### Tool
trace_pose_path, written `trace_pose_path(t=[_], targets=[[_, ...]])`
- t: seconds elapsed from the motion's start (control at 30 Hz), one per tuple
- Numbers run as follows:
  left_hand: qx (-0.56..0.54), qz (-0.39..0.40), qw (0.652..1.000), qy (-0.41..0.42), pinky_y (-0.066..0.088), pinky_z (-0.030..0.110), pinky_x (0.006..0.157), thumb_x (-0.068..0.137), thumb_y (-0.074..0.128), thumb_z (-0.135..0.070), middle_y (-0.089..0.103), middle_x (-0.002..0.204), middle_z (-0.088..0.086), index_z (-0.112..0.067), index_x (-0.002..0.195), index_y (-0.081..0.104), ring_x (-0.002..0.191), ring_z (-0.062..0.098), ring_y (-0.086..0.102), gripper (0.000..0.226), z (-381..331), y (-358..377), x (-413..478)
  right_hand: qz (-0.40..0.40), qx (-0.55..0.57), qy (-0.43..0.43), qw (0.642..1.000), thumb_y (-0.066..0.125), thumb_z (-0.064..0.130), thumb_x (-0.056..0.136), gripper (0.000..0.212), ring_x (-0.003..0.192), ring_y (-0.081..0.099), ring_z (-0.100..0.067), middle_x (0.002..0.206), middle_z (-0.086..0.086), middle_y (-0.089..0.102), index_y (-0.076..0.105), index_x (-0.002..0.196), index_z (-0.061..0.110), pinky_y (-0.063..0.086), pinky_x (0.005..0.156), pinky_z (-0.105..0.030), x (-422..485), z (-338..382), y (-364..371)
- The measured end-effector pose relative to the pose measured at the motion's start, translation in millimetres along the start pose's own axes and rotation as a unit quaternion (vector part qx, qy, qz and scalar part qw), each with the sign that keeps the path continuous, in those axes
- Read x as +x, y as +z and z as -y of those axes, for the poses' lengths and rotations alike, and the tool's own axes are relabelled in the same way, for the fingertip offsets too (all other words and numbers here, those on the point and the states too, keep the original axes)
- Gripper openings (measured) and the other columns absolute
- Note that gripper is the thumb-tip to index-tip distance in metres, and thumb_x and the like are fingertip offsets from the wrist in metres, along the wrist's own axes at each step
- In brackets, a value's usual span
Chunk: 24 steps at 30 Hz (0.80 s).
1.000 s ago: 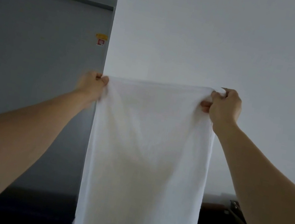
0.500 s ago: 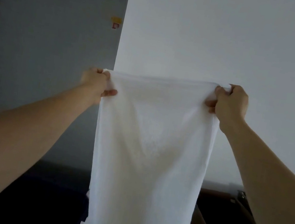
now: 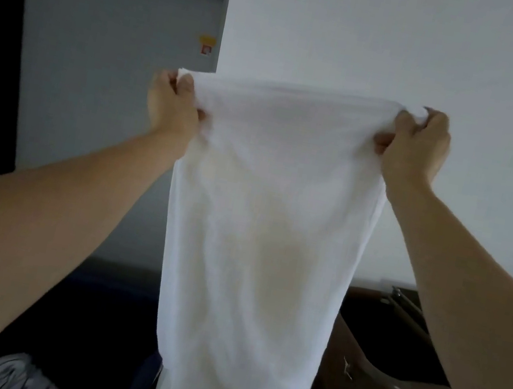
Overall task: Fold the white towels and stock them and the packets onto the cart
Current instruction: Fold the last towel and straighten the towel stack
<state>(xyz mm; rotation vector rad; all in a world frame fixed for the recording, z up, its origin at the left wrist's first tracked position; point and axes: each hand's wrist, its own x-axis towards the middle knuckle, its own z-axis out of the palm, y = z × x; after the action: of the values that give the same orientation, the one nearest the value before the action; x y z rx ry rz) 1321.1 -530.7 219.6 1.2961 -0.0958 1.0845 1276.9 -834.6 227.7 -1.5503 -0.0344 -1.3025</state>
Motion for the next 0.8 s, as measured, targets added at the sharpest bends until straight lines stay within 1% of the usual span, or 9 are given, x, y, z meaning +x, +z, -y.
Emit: trace_pose_path(t=[0.07, 0.2, 0.3, 0.43, 0.5, 0.6, 0.67, 0.73, 0.8], targets=[[-0.009, 0.016, 1.000, -0.023, 0.061, 0.034, 0.060, 0.102, 0.048, -0.022, 0.052, 0.082, -0.006, -0.015, 0.096, 0.053, 0.070, 0.013, 0.059, 0.011, -18.1, -17.8, -5.7, 0.006, -0.010, 0.014, 1.000, 0.052, 0.027, 0.095, 0.025, 0.064, 0.070, -0.019, 0.100, -0.008, 0.070, 0.056, 0.118, 0.018, 0.060, 0.060, -0.034, -14.5, 18.9, -9.8], [-0.014, 0.011, 1.000, -0.007, 0.060, 0.029, 0.057, 0.103, 0.046, -0.023, 0.053, 0.084, -0.007, -0.014, 0.104, 0.052, 0.070, 0.010, 0.057, 0.011, -45.7, -45.7, -17.2, -0.008, 0.029, -0.009, 0.999, 0.052, 0.019, 0.097, 0.007, 0.059, 0.067, -0.015, 0.093, -0.009, 0.069, 0.052, 0.100, 0.025, 0.056, 0.052, -0.029, -35.1, 55.6, -28.2], [0.002, 0.039, 0.997, -0.066, 0.061, 0.035, 0.064, 0.103, 0.048, -0.023, 0.051, 0.086, -0.006, -0.015, 0.106, 0.051, 0.065, 0.014, 0.061, 0.010, -56.6, -61.2, -22.4, 0.014, -0.009, 0.004, 1.000, 0.053, 0.019, 0.096, 0.015, 0.057, 0.067, -0.014, 0.089, -0.010, 0.071, 0.055, 0.111, 0.019, 0.056, 0.052, -0.029, -46.5, 67.6, -37.2], [0.022, 0.027, 0.997, -0.068, 0.060, 0.033, 0.056, 0.102, 0.047, -0.021, 0.055, 0.088, -0.001, -0.016, 0.096, 0.054, 0.064, 0.014, 0.059, 0.010, -48.1, -77.9, -31.4, 0.053, -0.046, -0.001, 0.998, 0.053, 0.022, 0.096, 0.025, 0.065, 0.070, -0.016, 0.096, -0.011, 0.071, 0.056, 0.120, 0.017, 0.053, 0.049, -0.020, -64.5, 62.5, -43.8], [0.045, 0.030, 0.997, -0.059, 0.059, 0.030, 0.054, 0.102, 0.047, -0.022, 0.055, 0.084, -0.002, -0.016, 0.092, 0.055, 0.062, 0.016, 0.061, 0.014, -36.2, -79.2, -36.5, 0.055, -0.043, 0.000, 0.998, 0.053, 0.022, 0.096, 0.022, 0.062, 0.069, -0.015, 0.092, -0.011, 0.072, 0.058, 0.117, 0.017, 0.054, 0.053, -0.021, -73.5, 55.7, -43.0], [0.066, 0.039, 0.995, -0.058, 0.053, 0.022, 0.045, 0.103, 0.045, -0.023, 0.054, 0.088, -0.003, -0.013, 0.102, 0.056, 0.069, 0.017, 0.060, 0.014, -28.8, -82.3, -40.8, 0.068, -0.064, 0.006, 0.996, 0.053, 0.028, 0.092, 0.027, 0.080, 0.071, -0.027, 0.093, -0.012, 0.072, 0.059, 0.115, 0.017, 0.060, 0.072, -0.037, -73.2, 46.1, -39.0], [0.076, 0.078, 0.991, -0.081, 0.057, 0.026, 0.047, 0.103, 0.047, -0.021, 0.053, 0.087, -0.001, -0.013, 0.092, 0.057, 0.063, 0.017, 0.062, 0.016, -24.0, -87.3, -42.1, 0.091, -0.083, 0.021, 0.992, 0.056, 0.028, 0.091, 0.032, 0.084, 0.071, -0.031, 0.091, -0.013, 0.072, 0.060, 0.119, 0.013, 0.060, 0.077, -0.047, -75.3, 42.1, -40.1], [0.086, 0.064, 0.993, -0.051, 0.057, 0.029, 0.047, 0.102, 0.048, -0.023, 0.055, 0.085, -0.001, -0.014, 0.089, 0.055, 0.057, 0.016, 0.063, 0.018, -25.5, -94.6, -41.1, 0.068, -0.076, 0.006, 0.995, 0.055, 0.029, 0.092, 0.031, 0.082, 0.071, -0.029, 0.092, -0.012, 0.072, 0.060, 0.118, 0.013, 0.059, 0.077, -0.044, -80.2, 43.8, -45.1], [0.091, 0.070, 0.992, -0.056, 0.058, 0.031, 0.049, 0.101, 0.048, -0.022, 0.058, 0.092, 0.003, -0.012, 0.097, 0.057, 0.060, 0.014, 0.062, 0.014, -28.9, -100.5, -42.2, 0.091, -0.098, 0.008, 0.991, 0.052, 0.024, 0.096, 0.028, 0.068, 0.070, -0.023, 0.093, -0.013, 0.070, 0.059, 0.118, 0.008, 0.059, 0.064, -0.037, -86.9, 45.4, -49.1]])
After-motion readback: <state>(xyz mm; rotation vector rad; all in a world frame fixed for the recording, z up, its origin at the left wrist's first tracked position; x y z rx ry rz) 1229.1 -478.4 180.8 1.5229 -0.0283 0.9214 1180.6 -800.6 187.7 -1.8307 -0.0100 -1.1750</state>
